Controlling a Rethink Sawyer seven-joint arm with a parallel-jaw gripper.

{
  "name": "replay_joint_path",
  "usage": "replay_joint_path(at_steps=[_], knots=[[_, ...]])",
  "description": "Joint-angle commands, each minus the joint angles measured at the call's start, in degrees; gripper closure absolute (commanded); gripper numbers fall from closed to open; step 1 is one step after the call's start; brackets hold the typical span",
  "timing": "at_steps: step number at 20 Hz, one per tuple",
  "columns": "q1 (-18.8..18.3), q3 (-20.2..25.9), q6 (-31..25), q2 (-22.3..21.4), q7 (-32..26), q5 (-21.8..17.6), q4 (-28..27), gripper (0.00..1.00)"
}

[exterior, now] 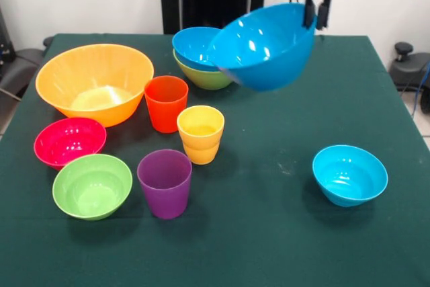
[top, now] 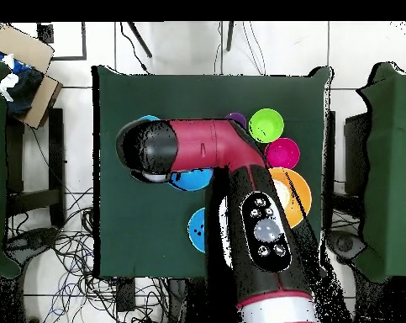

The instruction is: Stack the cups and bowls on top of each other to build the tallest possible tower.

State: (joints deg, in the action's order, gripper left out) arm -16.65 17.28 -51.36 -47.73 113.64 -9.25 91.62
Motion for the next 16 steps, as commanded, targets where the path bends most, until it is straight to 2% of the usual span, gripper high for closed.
replay_joint_path(at_steps=[1, 7, 12, 16], knots=[[-2.75, -0.15, 1.14, -4.04, -1.82, 0.12, 12.60, 1.00], [-5.94, 0.64, 5.39, -6.98, -2.28, 0.17, 19.84, 1.00], [-7.94, 1.51, 6.91, -7.26, -2.76, -0.66, 21.77, 1.00], [-8.18, 1.74, 8.02, -7.75, -1.66, -0.89, 23.47, 1.00]])
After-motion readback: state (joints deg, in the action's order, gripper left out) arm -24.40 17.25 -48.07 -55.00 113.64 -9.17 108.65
